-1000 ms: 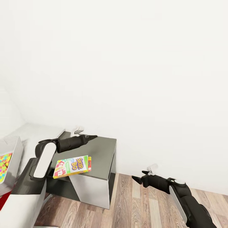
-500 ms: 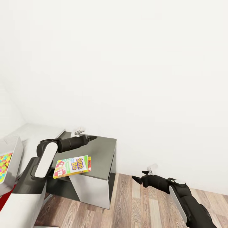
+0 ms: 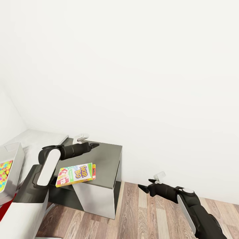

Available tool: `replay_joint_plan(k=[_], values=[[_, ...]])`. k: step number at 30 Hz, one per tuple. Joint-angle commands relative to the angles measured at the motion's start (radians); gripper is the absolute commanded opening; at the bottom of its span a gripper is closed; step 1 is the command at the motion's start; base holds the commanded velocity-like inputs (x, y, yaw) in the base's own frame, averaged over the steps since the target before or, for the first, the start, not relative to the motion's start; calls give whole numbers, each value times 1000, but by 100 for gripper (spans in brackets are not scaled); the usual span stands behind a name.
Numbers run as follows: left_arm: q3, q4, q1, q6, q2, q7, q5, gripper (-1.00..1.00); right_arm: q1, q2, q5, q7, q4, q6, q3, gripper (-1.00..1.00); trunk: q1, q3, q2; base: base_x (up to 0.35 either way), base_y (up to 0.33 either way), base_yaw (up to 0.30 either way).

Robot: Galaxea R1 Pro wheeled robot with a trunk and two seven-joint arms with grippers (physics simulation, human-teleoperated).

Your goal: Put all the toys in the child's room - the three board games (two on the bed and one on the table), the two jigsaw puzzles on the table, and the tennis ball on the table - inside the toy box on the table in the child's room.

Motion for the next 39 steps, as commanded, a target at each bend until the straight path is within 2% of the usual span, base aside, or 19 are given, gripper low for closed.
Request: replay_joint_plan(k=[1,39], values=[[-1,-1,-1,3,1,3,2,100,-1,-1,-7,-1,-1,8,1,100,1,-2,-2,0,0,0],[8,-2,0,3,3,-7,5,100,-1,-1,-8,-1,-2,6,5,100,1,-2,-2,0,0,0]])
